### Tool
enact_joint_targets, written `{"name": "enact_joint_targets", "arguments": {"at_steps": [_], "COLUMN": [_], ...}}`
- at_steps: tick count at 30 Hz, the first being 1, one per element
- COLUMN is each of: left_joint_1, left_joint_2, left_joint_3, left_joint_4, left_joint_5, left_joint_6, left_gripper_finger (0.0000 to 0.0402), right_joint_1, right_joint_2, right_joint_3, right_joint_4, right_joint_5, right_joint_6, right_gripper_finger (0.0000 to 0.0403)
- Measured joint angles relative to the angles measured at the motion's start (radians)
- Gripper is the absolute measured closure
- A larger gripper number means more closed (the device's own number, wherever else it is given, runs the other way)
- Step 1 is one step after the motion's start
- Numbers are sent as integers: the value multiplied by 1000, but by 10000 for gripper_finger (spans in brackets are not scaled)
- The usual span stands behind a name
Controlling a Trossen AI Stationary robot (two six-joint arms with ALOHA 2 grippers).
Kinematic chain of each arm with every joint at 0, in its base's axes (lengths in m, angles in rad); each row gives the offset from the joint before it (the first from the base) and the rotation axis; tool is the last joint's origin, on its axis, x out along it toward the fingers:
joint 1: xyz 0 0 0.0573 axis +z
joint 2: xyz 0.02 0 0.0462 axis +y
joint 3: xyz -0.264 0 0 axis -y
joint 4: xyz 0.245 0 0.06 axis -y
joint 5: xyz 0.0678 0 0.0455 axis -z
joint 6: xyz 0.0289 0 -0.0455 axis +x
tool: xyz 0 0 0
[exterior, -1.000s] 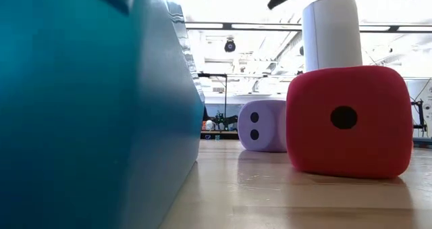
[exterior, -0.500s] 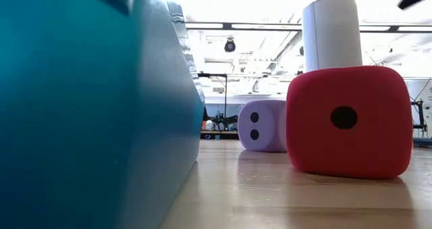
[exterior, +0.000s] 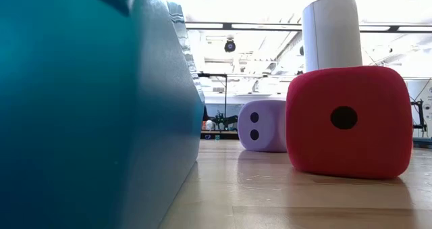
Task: Pick & Place Dice
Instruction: Put the small light blue die into the blue bin
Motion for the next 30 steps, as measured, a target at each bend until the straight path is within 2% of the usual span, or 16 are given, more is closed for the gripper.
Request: {"name": "enact_joint_targets", "arguments": {"at_steps": [6,10,12,17,30], "left_joint_1": [53,55,55,55,51], "left_joint_2": [0,0,0,0,0], "left_joint_3": [0,0,0,0,0], "left_joint_4": [-50,-86,-89,-87,-87], "left_joint_5": [5,10,10,10,13], "left_joint_6": [-89,-129,-130,-131,-140], "left_gripper_finger": [156,156,156,156,156], "right_joint_1": [0,-14,-21,-25,-63], "right_joint_2": [0,0,0,0,0], "right_joint_3": [-63,-84,-89,-88,-87], "right_joint_4": [29,39,39,81,144], "right_joint_5": [-36,-240,-276,-197,-213], "right_joint_6": [98,217,243,240,220], "right_gripper_finger": [275,243,240,247,251]}}
